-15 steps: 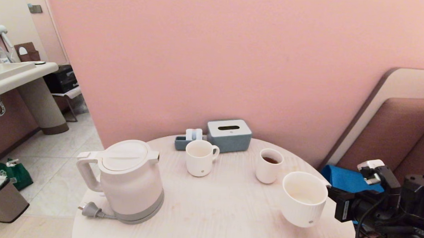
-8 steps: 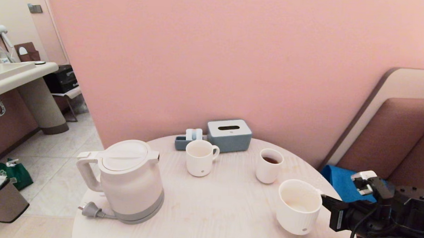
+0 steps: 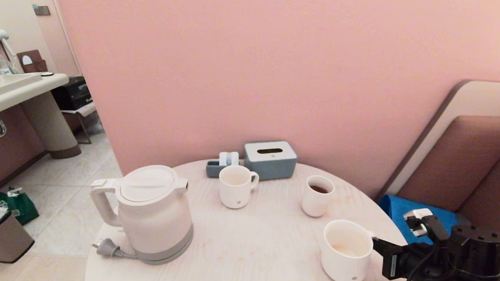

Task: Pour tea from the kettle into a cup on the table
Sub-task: Put the cup down on the table

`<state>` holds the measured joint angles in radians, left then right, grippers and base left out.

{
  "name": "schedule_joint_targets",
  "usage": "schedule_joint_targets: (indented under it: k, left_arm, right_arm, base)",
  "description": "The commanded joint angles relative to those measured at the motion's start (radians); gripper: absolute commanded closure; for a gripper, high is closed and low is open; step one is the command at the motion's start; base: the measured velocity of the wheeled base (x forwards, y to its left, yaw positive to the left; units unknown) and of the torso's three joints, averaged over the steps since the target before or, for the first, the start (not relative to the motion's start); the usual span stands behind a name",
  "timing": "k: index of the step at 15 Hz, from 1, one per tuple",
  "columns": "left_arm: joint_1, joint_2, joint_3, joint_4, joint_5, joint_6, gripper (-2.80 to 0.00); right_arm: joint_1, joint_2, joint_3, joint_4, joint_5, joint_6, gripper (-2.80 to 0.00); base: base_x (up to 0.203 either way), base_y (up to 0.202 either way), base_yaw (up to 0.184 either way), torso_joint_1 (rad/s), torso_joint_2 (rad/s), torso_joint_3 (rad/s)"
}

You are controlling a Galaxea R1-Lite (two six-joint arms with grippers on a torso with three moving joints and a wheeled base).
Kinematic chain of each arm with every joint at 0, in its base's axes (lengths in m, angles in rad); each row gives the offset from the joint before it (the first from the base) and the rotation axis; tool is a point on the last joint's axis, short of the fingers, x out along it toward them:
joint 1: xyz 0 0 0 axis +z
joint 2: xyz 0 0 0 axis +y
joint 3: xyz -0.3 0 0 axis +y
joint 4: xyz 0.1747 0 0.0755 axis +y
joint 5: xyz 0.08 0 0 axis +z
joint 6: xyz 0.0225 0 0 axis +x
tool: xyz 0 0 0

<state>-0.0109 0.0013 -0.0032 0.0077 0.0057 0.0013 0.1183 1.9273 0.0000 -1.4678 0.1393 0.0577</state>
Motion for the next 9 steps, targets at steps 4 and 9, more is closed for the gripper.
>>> schedule_joint_targets:
  k: [4, 9]
  left_arm:
    - [0.0, 0.0, 0.0, 0.0, 0.0, 0.0, 0.0]
    - [0.0, 0.0, 0.0, 0.0, 0.0, 0.0, 0.0]
  right_arm:
    - [0.001, 0.02, 0.0, -0.009, -0.003, -0.096, 0.0]
    - [0.001, 0.048, -0.007, -0.022, -0.055, -0.253, 0.0]
  base:
    - [0.0, 0.0, 0.0, 0.0, 0.0, 0.0]
    - [0.0, 0.0, 0.0, 0.0, 0.0, 0.0]
